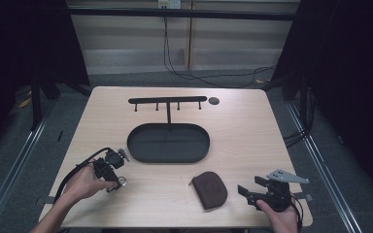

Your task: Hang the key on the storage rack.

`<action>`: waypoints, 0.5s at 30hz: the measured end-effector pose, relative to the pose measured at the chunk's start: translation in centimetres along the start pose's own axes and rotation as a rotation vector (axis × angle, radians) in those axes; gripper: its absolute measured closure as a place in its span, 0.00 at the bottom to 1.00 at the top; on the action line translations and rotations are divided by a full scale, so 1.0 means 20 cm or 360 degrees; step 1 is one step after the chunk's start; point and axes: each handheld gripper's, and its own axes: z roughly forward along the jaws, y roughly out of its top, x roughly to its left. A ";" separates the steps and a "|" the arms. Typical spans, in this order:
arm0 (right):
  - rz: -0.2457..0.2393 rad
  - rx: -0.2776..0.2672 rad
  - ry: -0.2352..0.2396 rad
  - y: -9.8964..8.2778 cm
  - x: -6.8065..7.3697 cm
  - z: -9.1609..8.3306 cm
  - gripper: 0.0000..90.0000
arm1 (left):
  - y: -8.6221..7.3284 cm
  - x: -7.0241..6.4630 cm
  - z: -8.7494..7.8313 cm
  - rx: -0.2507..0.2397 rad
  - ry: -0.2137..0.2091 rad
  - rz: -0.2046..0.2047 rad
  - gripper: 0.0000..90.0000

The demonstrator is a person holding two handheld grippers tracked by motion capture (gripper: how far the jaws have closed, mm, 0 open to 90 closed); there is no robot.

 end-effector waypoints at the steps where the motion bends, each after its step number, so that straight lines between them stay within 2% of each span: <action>1: -0.0002 0.0000 0.0000 0.00 0.00 0.00 0.22 | 0.00 0.00 0.00 0.0000 0.0000 0.0000 0.79; 2: 0.0003 0.0002 -0.0001 0.00 0.00 0.00 0.22 | 0.00 0.00 0.00 -0.0011 -0.0001 -0.0019 0.79; 4: 0.0003 0.0003 -0.0001 0.00 0.00 0.00 0.22 | 0.00 0.00 -0.01 -0.0002 -0.0009 -0.0022 0.79; 5: 0.0007 0.0002 -0.0001 0.00 0.00 0.00 0.22 | -0.01 0.01 -0.02 0.0000 -0.0020 -0.0003 0.79; 6: 0.0008 0.0003 -0.0001 0.00 0.00 0.00 0.22 | -0.01 0.01 -0.02 -0.0011 -0.0021 -0.0023 0.79; 7: 0.0005 0.0004 -0.0003 0.00 0.00 0.00 0.22 | 0.00 0.01 -0.03 -0.0005 -0.0026 -0.0009 0.79; 8: 0.0003 0.0003 -0.0001 0.00 0.00 0.00 0.22 | -0.01 0.01 -0.04 -0.0007 -0.0026 -0.0023 0.79; 15: 0.0006 0.0004 0.0000 0.00 0.00 0.00 0.22 | 0.00 0.01 -0.10 -0.0012 -0.0001 -0.0023 0.80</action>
